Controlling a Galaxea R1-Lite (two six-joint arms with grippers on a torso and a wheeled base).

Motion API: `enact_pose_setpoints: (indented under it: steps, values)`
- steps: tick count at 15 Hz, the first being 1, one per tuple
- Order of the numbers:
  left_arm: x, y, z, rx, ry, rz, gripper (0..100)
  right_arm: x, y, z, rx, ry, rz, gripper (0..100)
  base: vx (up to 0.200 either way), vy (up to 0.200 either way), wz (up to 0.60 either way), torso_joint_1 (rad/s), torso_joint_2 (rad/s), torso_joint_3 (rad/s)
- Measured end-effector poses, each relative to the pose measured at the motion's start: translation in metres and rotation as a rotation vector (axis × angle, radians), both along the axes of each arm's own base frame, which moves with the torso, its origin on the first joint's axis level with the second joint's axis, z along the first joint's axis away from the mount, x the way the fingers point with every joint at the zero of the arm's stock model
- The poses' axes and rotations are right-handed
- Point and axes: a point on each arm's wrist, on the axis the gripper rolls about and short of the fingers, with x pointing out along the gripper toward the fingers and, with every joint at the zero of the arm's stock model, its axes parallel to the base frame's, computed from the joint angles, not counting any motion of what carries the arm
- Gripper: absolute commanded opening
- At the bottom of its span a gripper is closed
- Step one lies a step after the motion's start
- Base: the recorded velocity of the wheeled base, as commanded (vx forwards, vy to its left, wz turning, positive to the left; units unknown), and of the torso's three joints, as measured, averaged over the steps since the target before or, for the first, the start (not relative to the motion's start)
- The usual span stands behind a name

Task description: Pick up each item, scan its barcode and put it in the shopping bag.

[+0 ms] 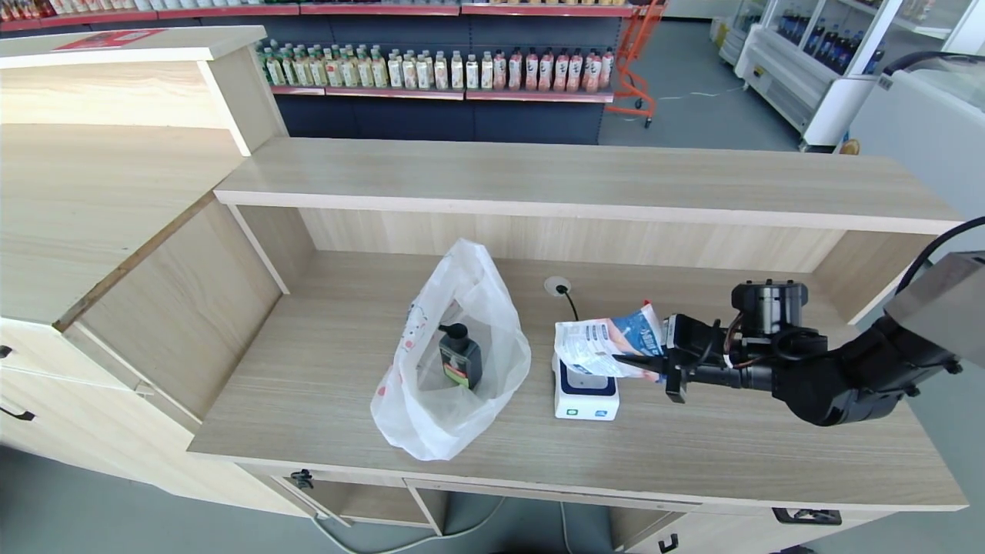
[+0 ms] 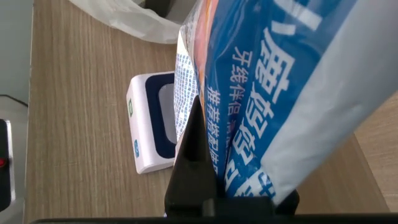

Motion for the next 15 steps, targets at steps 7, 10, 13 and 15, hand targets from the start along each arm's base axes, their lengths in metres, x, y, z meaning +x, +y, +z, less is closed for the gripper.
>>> enact_pose_setpoints:
  steps: [7, 10, 13, 15]
  values:
    - [0.000, 0.000, 0.000, 0.000, 0.000, 0.000, 100, 0.009, 0.001, -0.017, 0.018, -0.022, 0.034, 0, 0.000, 0.000, 0.00, 0.000, 0.00, 0.000]
    - [0.000, 0.000, 0.000, 0.000, 0.000, 0.000, 100, 0.011, 0.001, -0.017, 0.025, -0.016, 0.032, 0, 0.000, 0.000, 0.00, 0.000, 0.00, 0.000]
    - [0.000, 0.000, 0.000, 0.000, 0.000, 0.000, 100, 0.011, 0.001, -0.009, 0.068, 0.022, 0.018, 0, 0.000, 0.000, 0.00, 0.000, 0.00, 0.000]
    - [0.000, 0.000, 0.000, 0.000, 0.000, 0.000, 100, 0.007, 0.000, 0.008, 0.152, 0.112, -0.021, 0, 0.000, 0.000, 0.00, 0.000, 0.00, 0.000]
